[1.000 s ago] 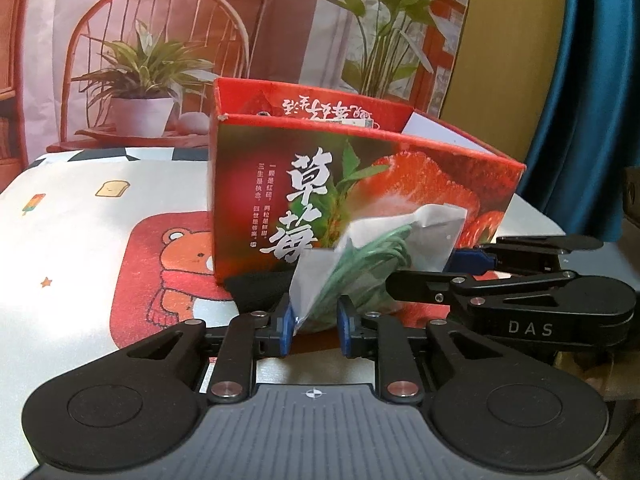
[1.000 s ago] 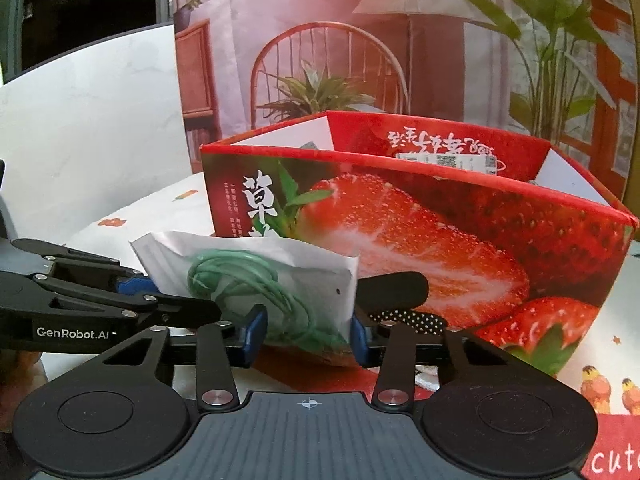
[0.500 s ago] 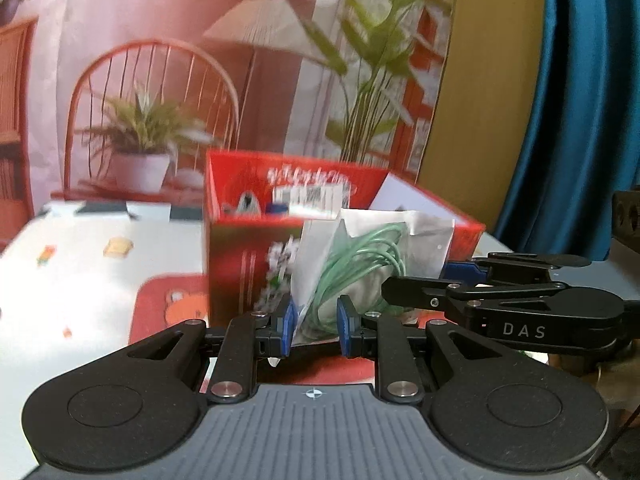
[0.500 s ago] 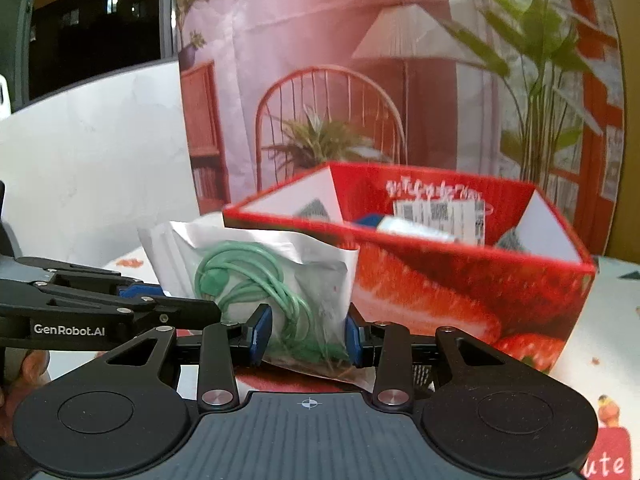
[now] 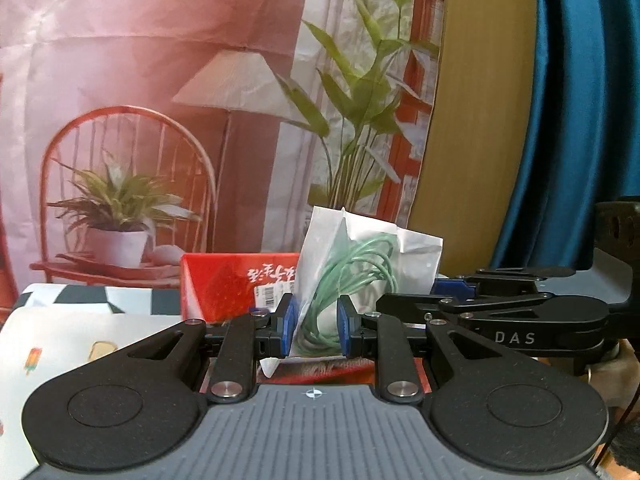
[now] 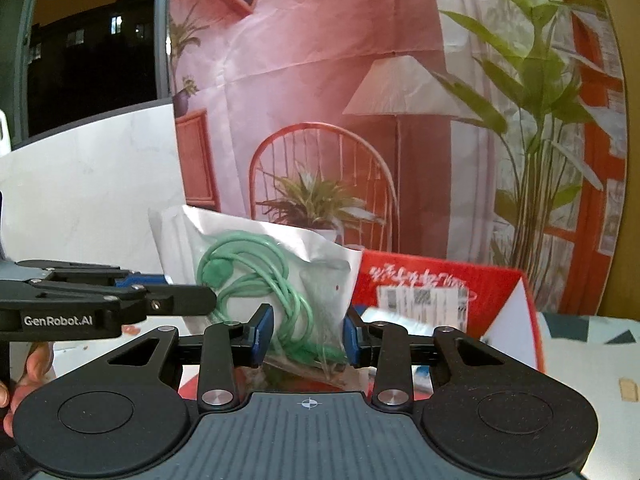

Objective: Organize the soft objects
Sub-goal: 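Lower the white sheet into the red box and open both grippers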

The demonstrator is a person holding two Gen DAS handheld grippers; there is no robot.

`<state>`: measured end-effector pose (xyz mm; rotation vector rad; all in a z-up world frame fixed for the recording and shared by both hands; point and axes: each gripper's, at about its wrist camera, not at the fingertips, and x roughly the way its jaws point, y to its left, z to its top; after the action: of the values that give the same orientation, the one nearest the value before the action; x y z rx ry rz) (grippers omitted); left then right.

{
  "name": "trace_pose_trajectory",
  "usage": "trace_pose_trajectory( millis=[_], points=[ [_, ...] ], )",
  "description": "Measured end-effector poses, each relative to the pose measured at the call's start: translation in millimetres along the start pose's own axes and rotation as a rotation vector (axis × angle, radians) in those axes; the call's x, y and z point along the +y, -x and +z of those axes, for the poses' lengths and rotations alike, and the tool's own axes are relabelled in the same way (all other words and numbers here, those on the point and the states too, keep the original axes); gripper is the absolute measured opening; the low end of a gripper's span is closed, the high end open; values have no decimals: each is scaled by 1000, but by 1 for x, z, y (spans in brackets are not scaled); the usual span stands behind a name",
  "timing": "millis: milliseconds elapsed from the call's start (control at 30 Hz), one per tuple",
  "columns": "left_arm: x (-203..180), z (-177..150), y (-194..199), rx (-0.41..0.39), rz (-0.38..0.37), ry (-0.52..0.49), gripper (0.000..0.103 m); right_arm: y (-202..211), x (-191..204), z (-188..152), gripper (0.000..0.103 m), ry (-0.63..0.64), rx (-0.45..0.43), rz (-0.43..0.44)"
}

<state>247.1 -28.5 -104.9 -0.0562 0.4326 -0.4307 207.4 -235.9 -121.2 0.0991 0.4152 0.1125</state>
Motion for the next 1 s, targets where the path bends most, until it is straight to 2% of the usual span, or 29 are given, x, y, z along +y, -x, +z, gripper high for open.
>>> trace_pose_trajectory(
  millis=[133,233,400,600,900,1000],
  points=[
    [6,16,-37,79,-15,10,24,-21,-24,16,33,-22,48,-23],
    [13,19,-68,171,-21,48,24,-40,-41,15,33,-69,104,-42],
    [22,5,-110,357,-22,100,24,-71,-66,0,33,-163,241,-52],
    [34,-15,-140,516,-3,150,24,-106,-78,-18,33,-239,396,-62],
    [48,-25,-161,603,0,182,24,-132,-88,-31,32,-348,494,-88],
    [44,-27,-166,626,12,162,24,-139,-91,-33,33,-373,526,-101]
  ],
)
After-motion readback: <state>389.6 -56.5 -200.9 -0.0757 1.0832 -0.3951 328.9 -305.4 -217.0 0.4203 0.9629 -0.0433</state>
